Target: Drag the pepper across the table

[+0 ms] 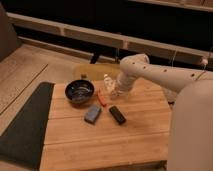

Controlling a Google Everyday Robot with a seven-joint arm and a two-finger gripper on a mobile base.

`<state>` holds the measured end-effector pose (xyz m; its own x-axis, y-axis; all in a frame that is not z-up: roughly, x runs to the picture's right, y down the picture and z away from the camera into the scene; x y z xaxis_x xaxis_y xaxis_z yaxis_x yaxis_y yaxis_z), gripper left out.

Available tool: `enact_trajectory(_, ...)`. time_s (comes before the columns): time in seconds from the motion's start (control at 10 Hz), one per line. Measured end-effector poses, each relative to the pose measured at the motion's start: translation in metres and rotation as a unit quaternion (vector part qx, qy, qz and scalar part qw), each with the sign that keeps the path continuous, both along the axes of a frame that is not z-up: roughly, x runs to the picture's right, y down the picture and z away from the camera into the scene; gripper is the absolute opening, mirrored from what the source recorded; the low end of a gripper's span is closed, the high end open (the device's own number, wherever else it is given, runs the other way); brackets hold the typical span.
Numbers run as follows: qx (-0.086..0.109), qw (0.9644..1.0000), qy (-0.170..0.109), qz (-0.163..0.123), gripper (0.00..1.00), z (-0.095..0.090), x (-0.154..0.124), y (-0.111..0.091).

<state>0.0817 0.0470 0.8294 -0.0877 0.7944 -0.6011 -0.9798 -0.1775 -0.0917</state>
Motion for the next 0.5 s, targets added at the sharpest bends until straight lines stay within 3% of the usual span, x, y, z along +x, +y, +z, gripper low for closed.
enact_trajectory(0.3,0.004,0.9999,-0.004,-0.014,0.65,0.003,-0.001,0.001)
enact_trajectory(0.5,-0.012,0.9987,-0.029,-0.04,0.65,0.02,-0.019,0.013)
